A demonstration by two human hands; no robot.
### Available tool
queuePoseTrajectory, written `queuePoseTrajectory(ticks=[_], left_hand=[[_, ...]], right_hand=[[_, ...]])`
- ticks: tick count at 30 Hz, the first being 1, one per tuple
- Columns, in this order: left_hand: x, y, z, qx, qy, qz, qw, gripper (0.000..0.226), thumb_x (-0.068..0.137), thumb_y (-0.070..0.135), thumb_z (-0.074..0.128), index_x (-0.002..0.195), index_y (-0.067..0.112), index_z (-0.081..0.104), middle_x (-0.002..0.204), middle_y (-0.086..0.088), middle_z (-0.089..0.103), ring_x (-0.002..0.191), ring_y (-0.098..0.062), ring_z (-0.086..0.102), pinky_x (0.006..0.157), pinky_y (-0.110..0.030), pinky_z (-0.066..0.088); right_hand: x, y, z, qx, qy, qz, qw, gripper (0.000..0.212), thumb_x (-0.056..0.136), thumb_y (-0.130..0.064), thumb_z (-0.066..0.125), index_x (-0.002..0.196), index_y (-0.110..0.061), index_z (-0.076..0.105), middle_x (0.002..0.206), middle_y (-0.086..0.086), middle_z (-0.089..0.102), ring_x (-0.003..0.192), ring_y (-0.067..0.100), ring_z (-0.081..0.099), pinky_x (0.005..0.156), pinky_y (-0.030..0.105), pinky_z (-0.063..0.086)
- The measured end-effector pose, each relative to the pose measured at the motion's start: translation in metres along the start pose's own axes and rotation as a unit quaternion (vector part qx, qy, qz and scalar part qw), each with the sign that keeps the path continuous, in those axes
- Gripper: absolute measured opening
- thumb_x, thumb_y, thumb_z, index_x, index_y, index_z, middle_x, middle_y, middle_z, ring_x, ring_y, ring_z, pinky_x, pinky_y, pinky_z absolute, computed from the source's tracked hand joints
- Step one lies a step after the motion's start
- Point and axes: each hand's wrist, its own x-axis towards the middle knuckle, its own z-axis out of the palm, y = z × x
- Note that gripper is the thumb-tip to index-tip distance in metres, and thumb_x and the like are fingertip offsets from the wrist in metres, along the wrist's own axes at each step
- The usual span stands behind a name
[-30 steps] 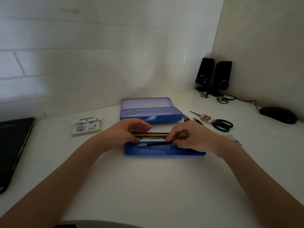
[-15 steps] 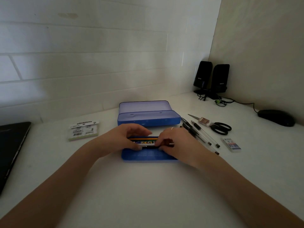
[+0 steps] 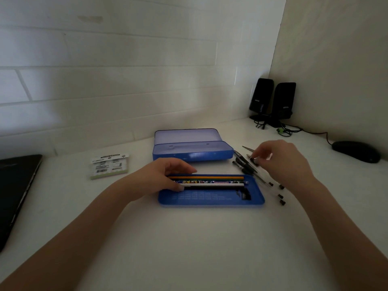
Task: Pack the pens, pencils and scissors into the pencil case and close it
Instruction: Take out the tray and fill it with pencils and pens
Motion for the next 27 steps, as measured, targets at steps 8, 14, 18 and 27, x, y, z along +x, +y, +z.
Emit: queuePoseTrajectory(ticks=[8, 14, 18, 27], left_hand=[[0.0, 0.001, -0.001, -0.002, -0.005, -0.004, 1.0, 0.044, 0.072, -0.008, 0.071, 0.098, 0.027, 0.067, 0.106, 0.017, 0.07, 0.105, 0.0, 0.062, 0.089, -0.012, 0.047], [0.0, 0.0, 0.0, -0.003, -0.002, -0.004, 1.0, 0.044, 0.072, -0.009, 0.071, 0.098, 0.027, 0.067, 0.108, 0.016, 0.069, 0.106, 0.0, 0.062, 0.092, -0.016, 0.047], [0.001, 0.0, -0.001, 0.0, -0.002, -0.006, 1.0, 0.044, 0.072, -0.008, 0.071, 0.098, 0.028, 0.067, 0.108, 0.015, 0.07, 0.106, -0.001, 0.062, 0.093, -0.017, 0.046], [0.002, -0.001, -0.001, -0.011, -0.005, 0.001, 1.0, 0.045, 0.071, -0.011, 0.071, 0.1, 0.023, 0.067, 0.107, 0.017, 0.07, 0.104, 0.001, 0.062, 0.088, -0.009, 0.047]], right_hand=[[0.005, 0.016, 0.01, -0.061, -0.046, 0.099, 0.992, 0.013, 0.081, -0.031, 0.068, 0.093, -0.028, 0.068, 0.103, 0.001, 0.068, 0.091, 0.022, 0.064, 0.083, 0.04, 0.052], [0.006, 0.02, 0.01, -0.068, -0.04, 0.137, 0.987, 0.017, 0.082, -0.031, 0.067, 0.096, -0.022, 0.069, 0.1, 0.005, 0.068, 0.09, 0.026, 0.064, 0.078, 0.034, 0.049], [0.003, 0.014, 0.012, -0.084, -0.044, 0.139, 0.986, 0.011, 0.078, -0.025, 0.066, 0.083, -0.016, 0.069, 0.081, 0.005, 0.066, 0.073, 0.023, 0.061, 0.064, 0.027, 0.042], [0.002, 0.013, 0.016, -0.053, 0.021, 0.125, 0.99, 0.013, 0.079, -0.017, 0.06, 0.087, -0.01, 0.067, 0.084, 0.01, 0.065, 0.073, 0.027, 0.061, 0.062, 0.028, 0.043]])
